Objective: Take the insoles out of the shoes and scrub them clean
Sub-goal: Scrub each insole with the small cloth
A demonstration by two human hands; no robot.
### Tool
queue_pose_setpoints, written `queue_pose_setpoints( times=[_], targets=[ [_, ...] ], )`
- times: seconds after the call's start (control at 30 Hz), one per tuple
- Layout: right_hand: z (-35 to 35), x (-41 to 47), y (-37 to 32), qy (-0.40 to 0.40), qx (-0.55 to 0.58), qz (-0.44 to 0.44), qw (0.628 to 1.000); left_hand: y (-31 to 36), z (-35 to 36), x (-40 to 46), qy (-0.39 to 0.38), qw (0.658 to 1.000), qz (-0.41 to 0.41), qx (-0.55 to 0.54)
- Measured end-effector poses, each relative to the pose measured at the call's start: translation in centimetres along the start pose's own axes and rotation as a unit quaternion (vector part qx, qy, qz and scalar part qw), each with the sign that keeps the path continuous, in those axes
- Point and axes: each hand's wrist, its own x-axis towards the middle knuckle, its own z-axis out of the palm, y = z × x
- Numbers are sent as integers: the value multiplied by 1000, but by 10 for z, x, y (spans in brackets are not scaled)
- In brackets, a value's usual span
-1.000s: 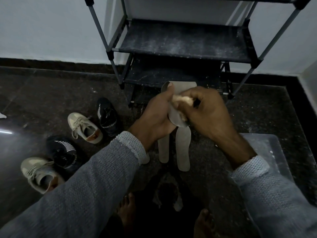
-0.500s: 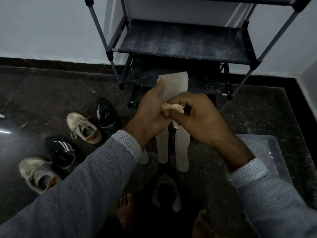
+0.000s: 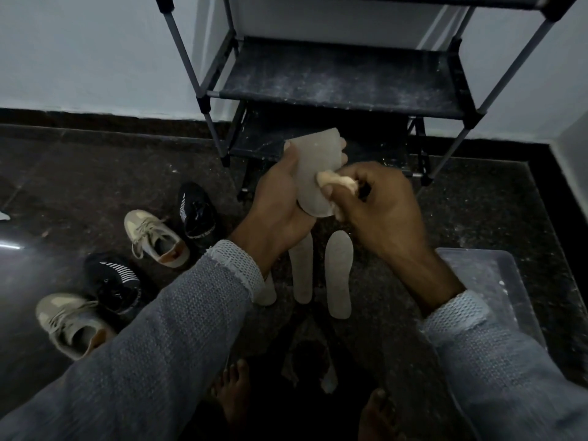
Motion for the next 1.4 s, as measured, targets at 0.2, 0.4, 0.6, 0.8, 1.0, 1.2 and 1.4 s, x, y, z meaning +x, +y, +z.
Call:
queue_pose_setpoints(
  times=[0.2,0.4,0.6,0.8,1.0,1.2,1.4],
  targets=[
    [2,-4,-6,-68,22,-27,997,-2,2,2,-14,1000,-9,-17],
    [1,-1,1,31,-15,-36,999,-3,-1,1,-34,999,4,-9],
    [1,-3,-4,-68,-7,-51,996,-1,-1,2,-24,1000,1,-16],
    [-6,2,1,32,-52,-52,997,-1,0,0,-16,1000,0,-11],
    [-5,-2,-4,-114,-28,-72,990,-1,0,-1,-9,1000,-7,-25],
    [-8,2,4,41,-64,-66,995,1,2,-1,-9,1000,-3,-6],
    [-7,-1,-4,-154,-48,-73,984,-2,-2,0,10,999,-23,-26]
  ],
)
